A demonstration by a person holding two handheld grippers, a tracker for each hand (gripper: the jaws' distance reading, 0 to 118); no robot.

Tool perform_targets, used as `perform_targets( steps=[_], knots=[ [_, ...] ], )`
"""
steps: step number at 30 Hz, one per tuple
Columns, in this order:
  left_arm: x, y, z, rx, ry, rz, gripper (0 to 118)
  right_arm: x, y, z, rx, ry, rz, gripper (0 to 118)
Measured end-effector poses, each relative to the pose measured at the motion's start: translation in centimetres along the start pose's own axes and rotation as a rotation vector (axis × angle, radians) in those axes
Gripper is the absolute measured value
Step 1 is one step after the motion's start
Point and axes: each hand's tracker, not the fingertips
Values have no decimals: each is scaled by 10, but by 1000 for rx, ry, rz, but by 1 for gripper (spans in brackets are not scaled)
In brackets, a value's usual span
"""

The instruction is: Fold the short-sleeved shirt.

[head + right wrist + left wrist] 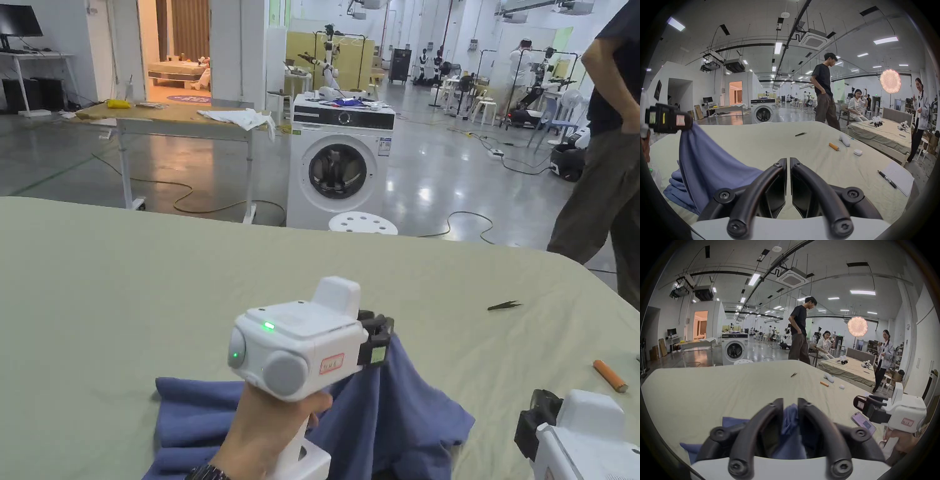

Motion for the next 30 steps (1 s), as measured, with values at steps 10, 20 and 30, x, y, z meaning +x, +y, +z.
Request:
perform_targets(
  steps=[10,20,30],
  knots=[
    [-40,-6,72,134,257,2,86,-42,23,-1,73,104,39,3],
    [-92,-28,139,188,613,80,11,-82,48,-7,149,159,45,3],
    [-127,-55,163,-31,630,224,0,-95,43,-12,115,184,63,3]
  ],
)
